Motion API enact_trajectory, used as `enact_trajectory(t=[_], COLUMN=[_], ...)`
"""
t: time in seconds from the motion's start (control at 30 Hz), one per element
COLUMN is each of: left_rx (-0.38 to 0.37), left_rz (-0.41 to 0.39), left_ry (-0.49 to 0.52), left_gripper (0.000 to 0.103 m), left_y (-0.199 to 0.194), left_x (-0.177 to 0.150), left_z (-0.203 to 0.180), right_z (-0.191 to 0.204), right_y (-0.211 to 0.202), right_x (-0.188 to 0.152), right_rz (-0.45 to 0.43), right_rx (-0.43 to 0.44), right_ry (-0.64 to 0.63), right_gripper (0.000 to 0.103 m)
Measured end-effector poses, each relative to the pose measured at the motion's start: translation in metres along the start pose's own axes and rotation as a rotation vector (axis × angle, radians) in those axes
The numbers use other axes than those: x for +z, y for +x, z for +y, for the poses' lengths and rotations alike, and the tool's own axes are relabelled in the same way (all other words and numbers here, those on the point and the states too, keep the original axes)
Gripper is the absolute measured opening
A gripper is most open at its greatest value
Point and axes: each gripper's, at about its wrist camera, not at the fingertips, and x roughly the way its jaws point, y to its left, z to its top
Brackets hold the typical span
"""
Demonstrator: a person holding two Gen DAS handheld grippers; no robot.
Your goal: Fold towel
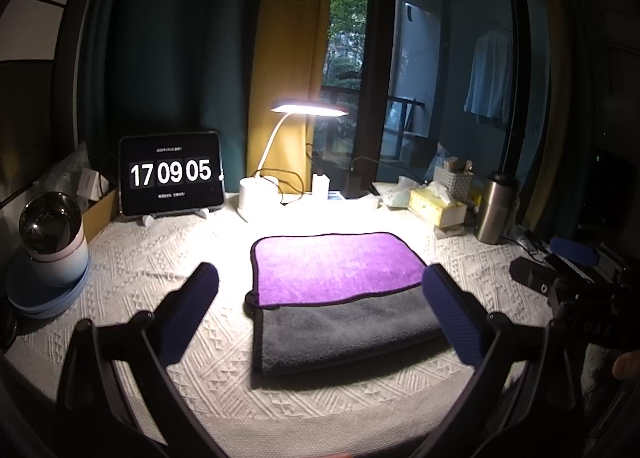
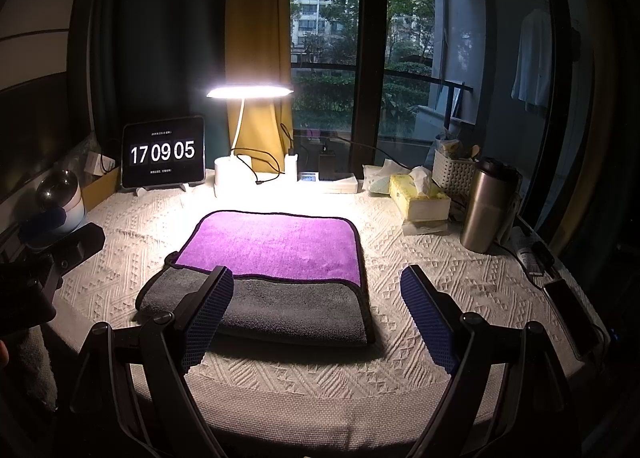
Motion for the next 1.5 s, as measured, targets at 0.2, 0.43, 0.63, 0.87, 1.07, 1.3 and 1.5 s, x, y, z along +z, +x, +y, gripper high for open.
enact_trajectory(t=[0.2,0.43,0.63,0.87,1.07,1.3,1.5], left_rx=[-0.004,-0.006,-0.009,-0.009,-0.005,0.003,0.006], left_rz=[-0.007,-0.004,0.012,0.043,0.088,0.132,0.166], left_ry=[0.000,-0.002,-0.002,-0.010,-0.033,-0.045,-0.048], left_gripper=[0.102,0.102,0.102,0.102,0.102,0.102,0.102], left_y=[-0.001,-0.001,0.006,0.021,0.037,0.057,0.075], left_x=[0.001,0.001,0.000,-0.002,-0.005,-0.009,-0.011], left_z=[-0.001,0.000,0.001,0.002,0.009,0.013,0.014], right_z=[0.000,0.003,0.002,-0.002,-0.006,-0.010,-0.015], right_y=[0.000,0.002,0.009,0.021,0.033,0.051,0.067], right_x=[0.000,0.001,0.002,0.000,-0.002,-0.003,-0.003], right_rz=[-0.002,0.002,0.012,0.032,0.053,0.083,0.109], right_rx=[0.001,0.006,0.011,0.013,0.025,0.041,0.047], right_ry=[0.001,0.000,0.004,0.011,0.017,0.021,0.018], right_gripper=[0.088,0.088,0.088,0.088,0.088,0.087,0.083])
